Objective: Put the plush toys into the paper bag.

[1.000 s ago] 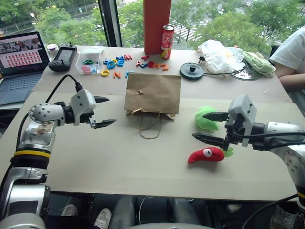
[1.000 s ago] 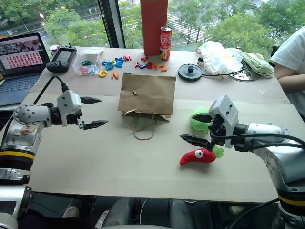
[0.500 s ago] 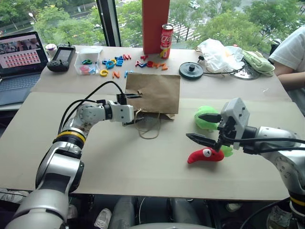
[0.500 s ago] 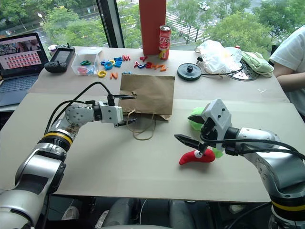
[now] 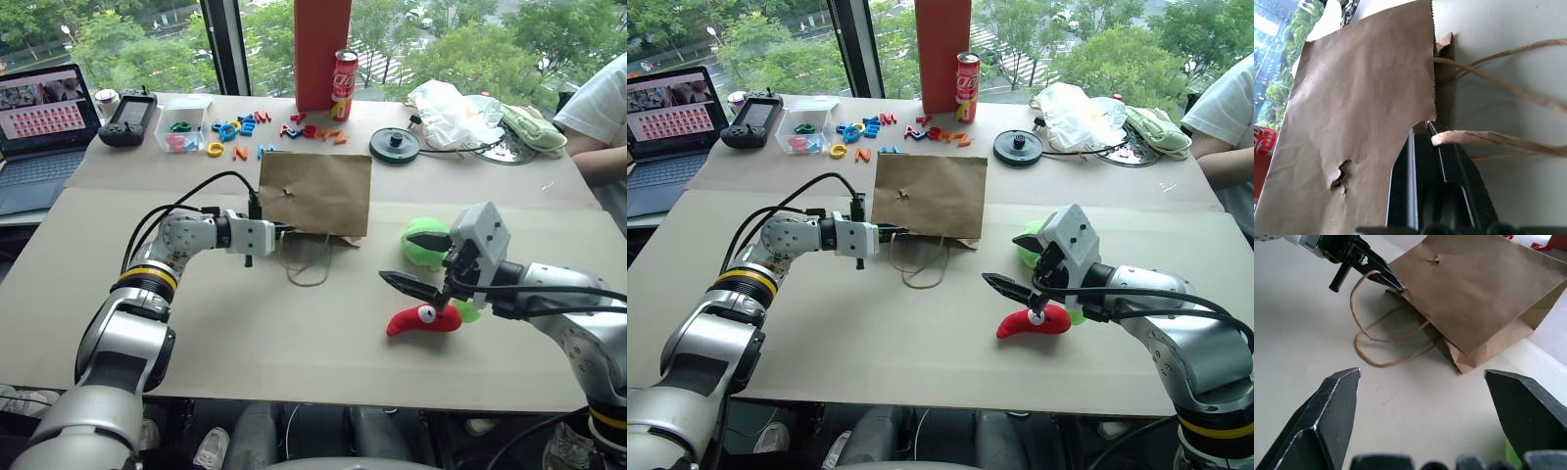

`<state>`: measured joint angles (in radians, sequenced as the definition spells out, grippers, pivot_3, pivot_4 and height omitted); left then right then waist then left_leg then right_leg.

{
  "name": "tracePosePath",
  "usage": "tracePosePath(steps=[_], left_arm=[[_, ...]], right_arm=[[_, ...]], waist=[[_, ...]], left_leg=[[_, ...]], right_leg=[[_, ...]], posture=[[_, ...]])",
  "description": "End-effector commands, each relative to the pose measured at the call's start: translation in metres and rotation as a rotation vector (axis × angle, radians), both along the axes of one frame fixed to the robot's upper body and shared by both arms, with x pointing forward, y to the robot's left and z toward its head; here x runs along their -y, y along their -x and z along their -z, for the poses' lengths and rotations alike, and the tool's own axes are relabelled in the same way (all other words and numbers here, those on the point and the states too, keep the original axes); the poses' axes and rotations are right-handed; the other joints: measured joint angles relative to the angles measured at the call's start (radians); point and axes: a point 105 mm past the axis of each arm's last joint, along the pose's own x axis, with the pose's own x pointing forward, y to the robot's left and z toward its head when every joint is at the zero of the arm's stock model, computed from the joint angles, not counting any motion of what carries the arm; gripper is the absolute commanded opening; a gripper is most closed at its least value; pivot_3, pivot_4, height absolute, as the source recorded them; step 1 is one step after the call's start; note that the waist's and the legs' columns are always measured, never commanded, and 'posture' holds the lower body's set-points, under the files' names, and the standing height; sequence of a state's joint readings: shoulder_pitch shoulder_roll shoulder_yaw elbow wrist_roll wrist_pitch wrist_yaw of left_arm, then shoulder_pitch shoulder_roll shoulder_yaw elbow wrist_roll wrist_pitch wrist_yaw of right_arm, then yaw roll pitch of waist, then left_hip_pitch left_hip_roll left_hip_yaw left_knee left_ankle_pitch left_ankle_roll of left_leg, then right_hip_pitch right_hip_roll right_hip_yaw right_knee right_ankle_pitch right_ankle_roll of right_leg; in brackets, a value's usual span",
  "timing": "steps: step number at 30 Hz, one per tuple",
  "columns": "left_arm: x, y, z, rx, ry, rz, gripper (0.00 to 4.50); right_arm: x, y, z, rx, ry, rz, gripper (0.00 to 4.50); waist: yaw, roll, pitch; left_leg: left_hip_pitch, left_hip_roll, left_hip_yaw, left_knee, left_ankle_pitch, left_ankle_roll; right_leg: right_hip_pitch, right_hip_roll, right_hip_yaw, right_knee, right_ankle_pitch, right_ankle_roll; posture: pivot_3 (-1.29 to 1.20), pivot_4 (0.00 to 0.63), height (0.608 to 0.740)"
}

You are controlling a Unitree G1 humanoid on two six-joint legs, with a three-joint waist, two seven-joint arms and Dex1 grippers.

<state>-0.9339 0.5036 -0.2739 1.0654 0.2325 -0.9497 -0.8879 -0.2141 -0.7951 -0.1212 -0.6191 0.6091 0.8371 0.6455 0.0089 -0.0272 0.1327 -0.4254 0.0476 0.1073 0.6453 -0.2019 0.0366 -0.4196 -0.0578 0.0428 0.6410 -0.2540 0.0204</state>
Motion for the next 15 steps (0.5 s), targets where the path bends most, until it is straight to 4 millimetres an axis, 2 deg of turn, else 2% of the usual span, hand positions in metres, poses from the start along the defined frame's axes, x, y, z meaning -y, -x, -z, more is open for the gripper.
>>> tracePosePath(steps=[1,5,10,15], left_arm=[[0.005,-0.005,-0.021,0.022,0.081,-0.003,0.03],[0.007,-0.007,-0.033,-0.009,0.173,-0.012,0.03],[0.005,-0.009,-0.057,-0.077,0.332,-0.028,0.03],[0.002,-0.006,-0.073,-0.143,0.431,-0.027,0.03]], right_arm=[[-0.003,0.003,-0.002,0.020,0.015,-0.006,4.50],[-0.002,0.002,0.001,0.011,0.029,0.002,4.50],[0.001,-0.002,0.003,0.010,0.034,0.029,4.50],[-0.013,-0.013,0.010,0.009,0.020,0.044,4.50]], waist=[[0.000,0.000,0.000],[-0.001,0.000,0.000],[-0.003,0.000,0.000],[-0.011,0.000,0.000]], left_leg=[[0.000,0.000,0.000,0.000,0.000,0.000],[0.000,0.000,0.000,0.000,0.000,0.000],[0.000,0.000,0.000,0.000,0.000,0.000],[0.000,0.000,-0.001,0.000,0.000,0.000]], right_leg=[[0.000,0.000,0.000,0.000,0.000,0.000],[0.000,0.000,0.000,0.000,0.000,0.000],[0.000,0.000,0.000,0.000,0.000,0.000],[0.000,0.001,0.000,0.001,0.000,0.000]], posture=[[0.00,0.150,0.739],[0.00,0.150,0.739],[0.00,0.150,0.739],[0.00,0.150,0.739]])
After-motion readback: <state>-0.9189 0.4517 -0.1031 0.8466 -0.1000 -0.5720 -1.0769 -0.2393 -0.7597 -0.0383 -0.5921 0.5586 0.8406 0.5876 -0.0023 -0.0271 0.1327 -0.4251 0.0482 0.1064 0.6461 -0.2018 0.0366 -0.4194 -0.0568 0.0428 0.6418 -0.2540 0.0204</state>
